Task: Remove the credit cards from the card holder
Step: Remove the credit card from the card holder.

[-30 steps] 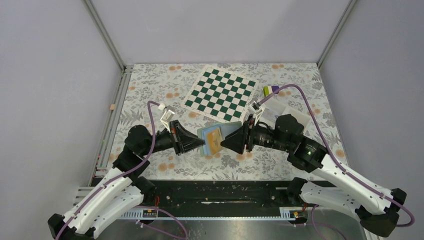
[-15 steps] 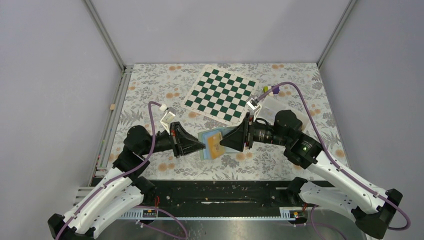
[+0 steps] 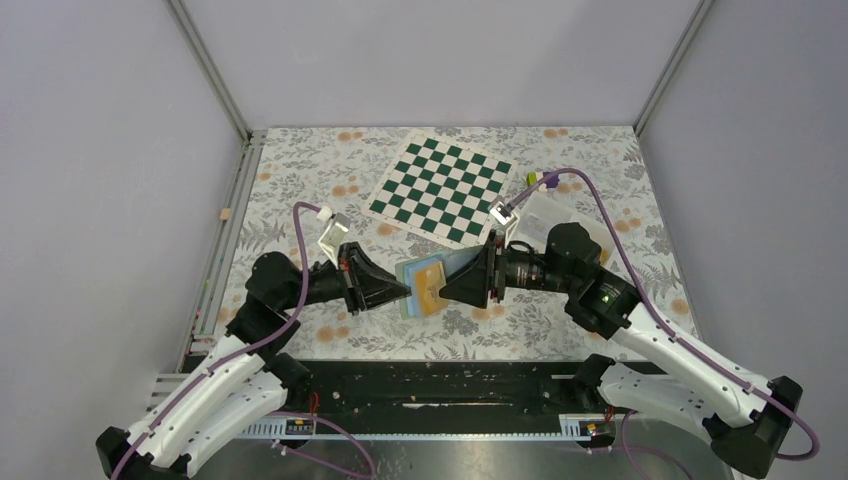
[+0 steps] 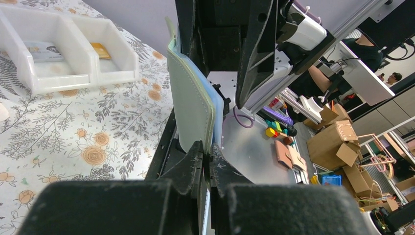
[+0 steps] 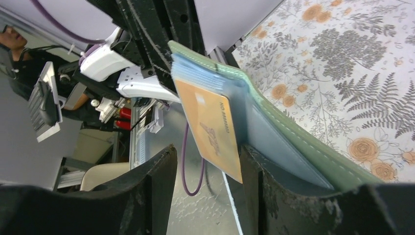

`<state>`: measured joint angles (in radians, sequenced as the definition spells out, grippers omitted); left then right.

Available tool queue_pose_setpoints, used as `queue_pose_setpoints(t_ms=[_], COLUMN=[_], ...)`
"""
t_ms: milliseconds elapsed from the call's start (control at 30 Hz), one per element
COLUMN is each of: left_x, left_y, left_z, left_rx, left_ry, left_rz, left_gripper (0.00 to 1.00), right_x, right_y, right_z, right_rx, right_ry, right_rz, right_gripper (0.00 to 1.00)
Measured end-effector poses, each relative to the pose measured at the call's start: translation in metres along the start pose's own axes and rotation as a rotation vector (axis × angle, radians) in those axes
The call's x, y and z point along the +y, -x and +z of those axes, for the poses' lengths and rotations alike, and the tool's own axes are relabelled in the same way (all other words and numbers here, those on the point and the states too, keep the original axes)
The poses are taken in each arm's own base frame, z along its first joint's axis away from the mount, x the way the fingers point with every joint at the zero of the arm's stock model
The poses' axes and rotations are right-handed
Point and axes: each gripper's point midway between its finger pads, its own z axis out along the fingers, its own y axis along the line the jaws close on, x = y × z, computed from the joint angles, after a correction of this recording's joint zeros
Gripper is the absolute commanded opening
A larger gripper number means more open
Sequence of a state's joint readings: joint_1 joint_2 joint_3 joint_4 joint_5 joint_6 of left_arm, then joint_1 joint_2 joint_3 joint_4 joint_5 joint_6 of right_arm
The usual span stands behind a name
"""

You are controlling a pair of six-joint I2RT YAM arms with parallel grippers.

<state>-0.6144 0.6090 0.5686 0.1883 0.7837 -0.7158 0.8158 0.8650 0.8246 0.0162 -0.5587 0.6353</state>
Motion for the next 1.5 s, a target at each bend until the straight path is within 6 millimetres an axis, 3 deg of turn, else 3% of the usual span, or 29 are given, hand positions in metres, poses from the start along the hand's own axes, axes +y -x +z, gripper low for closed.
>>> queue_pose_setpoints(t_ms=[233,467,767,900,1233,1500], left_x=[-0.001,-0.002,-0.006,-0.010,-0.007,0.002], left_y=[0.000,0.000,0.004,0.006,0.006,0.003], left_z=[0.000,0.000,0.001,0.001,0.000,0.005], left_rx=[0.000,0.002,-0.009,-0.019,-0.021,-0.006], left_ry=[-0.011,-0.017,-0.037,-0.050,-0.034,-0.017], left_rz=[0.007,0.010,0.029,0.037,0.047,0.020], left_gripper=[0.00,0.00,0.00,0.00,0.00,0.00], right_x=[0.011,0.008,0.006,0.010,0.015,0.032], right_y=[-0.001,0.001,0.005,0.009,0.011,0.016], right_z=[0.000,0.001,0.011,0.012,0.005,-0.001], right_rx=[0.013,-0.001,-0.012,-0.019,-0.040,-0.055], right_ry=[0.084,0.135,0.211,0.240,0.284,0.380], right_rz=[0.003,0.057,0.148,0.162,0.175,0.185], right_gripper=[0.46,0.35,0.32,0.45,0.30,0.19])
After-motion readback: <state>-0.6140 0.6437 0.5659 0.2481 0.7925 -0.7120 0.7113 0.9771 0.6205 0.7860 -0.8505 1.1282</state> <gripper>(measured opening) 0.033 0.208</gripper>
